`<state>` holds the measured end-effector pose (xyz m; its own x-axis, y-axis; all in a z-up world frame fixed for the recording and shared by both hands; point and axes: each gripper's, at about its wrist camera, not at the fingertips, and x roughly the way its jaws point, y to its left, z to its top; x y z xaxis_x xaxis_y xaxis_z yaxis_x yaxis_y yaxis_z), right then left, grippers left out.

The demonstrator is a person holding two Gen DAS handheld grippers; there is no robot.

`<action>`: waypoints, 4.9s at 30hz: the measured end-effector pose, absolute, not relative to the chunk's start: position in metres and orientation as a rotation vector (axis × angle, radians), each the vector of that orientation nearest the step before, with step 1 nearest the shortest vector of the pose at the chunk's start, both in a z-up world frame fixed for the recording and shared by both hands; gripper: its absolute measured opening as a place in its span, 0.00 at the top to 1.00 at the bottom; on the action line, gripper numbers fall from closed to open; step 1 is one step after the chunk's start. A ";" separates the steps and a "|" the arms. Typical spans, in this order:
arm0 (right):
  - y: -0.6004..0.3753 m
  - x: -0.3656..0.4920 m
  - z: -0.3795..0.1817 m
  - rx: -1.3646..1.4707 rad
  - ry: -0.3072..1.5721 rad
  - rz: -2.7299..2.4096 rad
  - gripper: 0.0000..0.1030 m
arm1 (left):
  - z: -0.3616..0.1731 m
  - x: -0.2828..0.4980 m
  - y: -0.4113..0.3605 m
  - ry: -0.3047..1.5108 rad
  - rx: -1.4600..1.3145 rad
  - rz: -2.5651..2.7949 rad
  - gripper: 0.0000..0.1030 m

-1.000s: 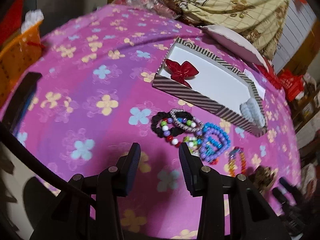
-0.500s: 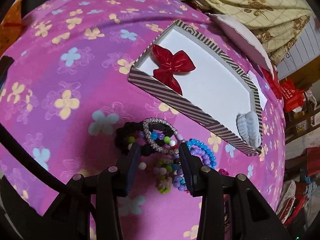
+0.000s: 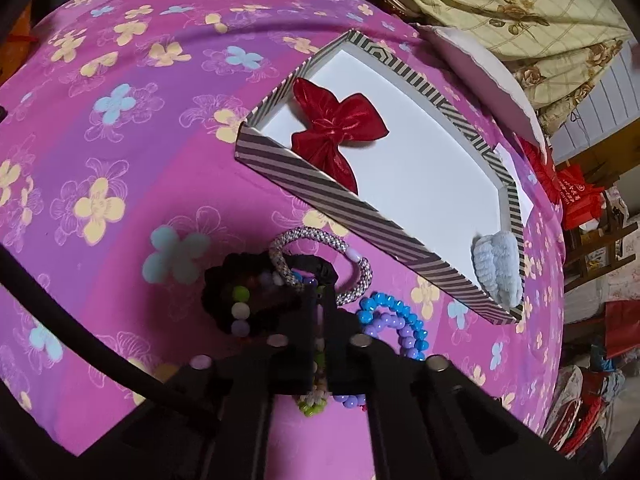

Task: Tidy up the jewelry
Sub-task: 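Lower the left tool onto the silver rhinestone bracelet and grasp it, then lift the silver bracelet with the left tool while the right tool grasps the brown bow clip, then carry the silver bracelet into the tray with the left tool while the right tool carries the brown clip there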

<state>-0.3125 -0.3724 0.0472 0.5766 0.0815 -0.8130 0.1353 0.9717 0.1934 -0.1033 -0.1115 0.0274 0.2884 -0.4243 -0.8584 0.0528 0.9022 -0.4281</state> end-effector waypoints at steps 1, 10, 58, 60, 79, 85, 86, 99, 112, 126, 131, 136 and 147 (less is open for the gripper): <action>-0.373 -0.313 0.048 0.244 0.957 -0.033 0.24 | 0.028 -0.104 -0.110 1.240 -0.353 -0.328 1.00; -0.375 -0.314 0.049 0.243 0.959 -0.032 0.23 | 0.044 -0.109 -0.098 1.209 -0.356 -0.329 1.00; -0.379 -0.319 0.047 0.283 0.961 -0.032 0.22 | 0.037 -0.101 -0.104 1.204 -0.468 -0.335 1.00; -0.376 -0.319 0.049 0.271 0.961 -0.022 0.21 | 0.043 -0.104 -0.104 1.195 -0.471 -0.358 1.00; -0.349 -0.287 0.015 -0.002 1.070 0.049 0.70 | 0.082 -0.151 -0.102 1.127 -0.328 -0.435 1.00; -0.357 -0.289 0.057 0.070 0.943 0.080 0.77 | 0.099 -0.149 -0.101 1.095 -0.322 -0.454 1.00; -0.359 -0.284 0.066 0.078 0.925 0.081 0.77 | 0.102 -0.149 -0.102 1.087 -0.319 -0.457 1.00; -0.365 -0.203 0.126 0.131 0.790 0.079 0.77 | 0.115 -0.114 -0.132 1.054 -0.221 -0.447 1.00; -0.370 -0.201 0.033 0.056 1.054 0.079 0.42 | 0.094 -0.107 -0.142 1.103 -0.218 -0.451 1.00; -0.383 -0.198 0.085 0.169 0.881 0.136 0.87 | 0.102 -0.099 -0.145 1.087 -0.221 -0.459 1.00; -0.384 -0.183 0.114 0.164 0.819 0.128 0.88 | 0.105 -0.092 -0.152 1.082 -0.210 -0.455 1.00; -0.401 -0.154 0.127 0.197 0.778 0.077 0.87 | 0.102 -0.081 -0.161 1.091 -0.213 -0.454 1.00; -0.446 -0.069 0.080 0.314 0.881 -0.015 0.87 | 0.068 -0.048 -0.179 1.161 -0.179 -0.409 1.00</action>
<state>-0.0685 -0.4455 0.0804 0.6396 0.1153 -0.7600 0.1416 0.9541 0.2639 -0.0483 -0.1791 0.0683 0.3349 -0.4023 -0.8521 0.2202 0.9126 -0.3444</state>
